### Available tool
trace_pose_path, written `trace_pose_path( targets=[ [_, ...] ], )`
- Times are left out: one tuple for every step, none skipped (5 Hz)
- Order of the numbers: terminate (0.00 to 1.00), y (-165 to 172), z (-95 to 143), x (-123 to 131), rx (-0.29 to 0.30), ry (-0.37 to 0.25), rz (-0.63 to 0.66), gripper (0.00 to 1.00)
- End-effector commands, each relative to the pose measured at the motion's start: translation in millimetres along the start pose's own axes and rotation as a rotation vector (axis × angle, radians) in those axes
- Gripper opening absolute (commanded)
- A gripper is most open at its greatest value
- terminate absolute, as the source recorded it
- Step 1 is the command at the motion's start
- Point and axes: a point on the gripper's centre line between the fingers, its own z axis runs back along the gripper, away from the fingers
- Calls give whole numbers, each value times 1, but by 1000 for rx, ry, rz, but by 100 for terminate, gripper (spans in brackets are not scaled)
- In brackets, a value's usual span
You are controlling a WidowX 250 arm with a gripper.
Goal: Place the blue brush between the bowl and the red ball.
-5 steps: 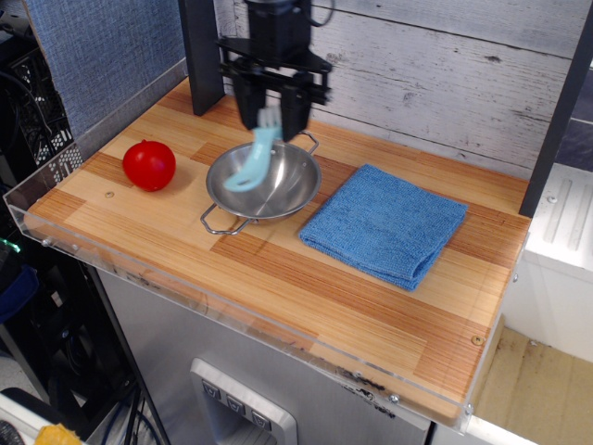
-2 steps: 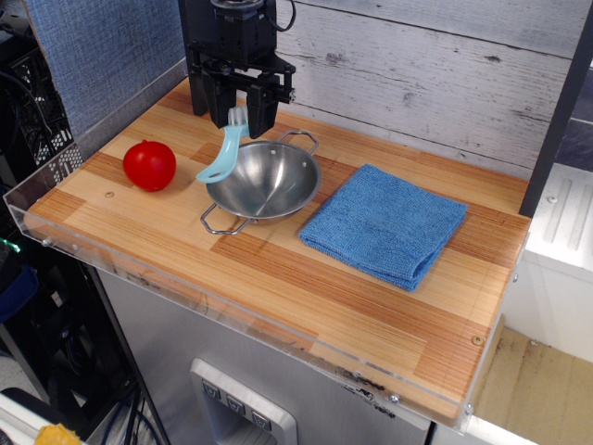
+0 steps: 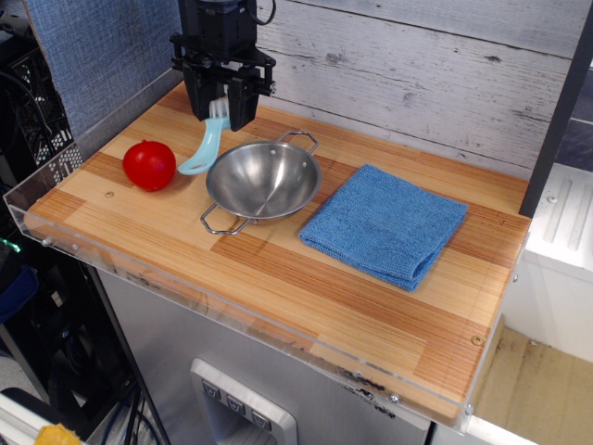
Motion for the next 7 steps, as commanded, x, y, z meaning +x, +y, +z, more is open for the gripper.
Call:
trace_pose_path(
  targets=[
    [0, 16, 11, 9, 20, -39, 11, 0],
    [0, 19, 4, 12, 6, -62, 13, 0],
    [0, 23, -3, 14, 10, -81, 21, 0],
    [0, 27, -8, 13, 28, -108, 20, 0],
    [0, 30, -10, 10, 55, -143, 20, 0],
    [0, 31, -10, 8, 70, -159, 18, 0],
    [0, 31, -9, 6, 69, -159, 15, 100]
  ],
)
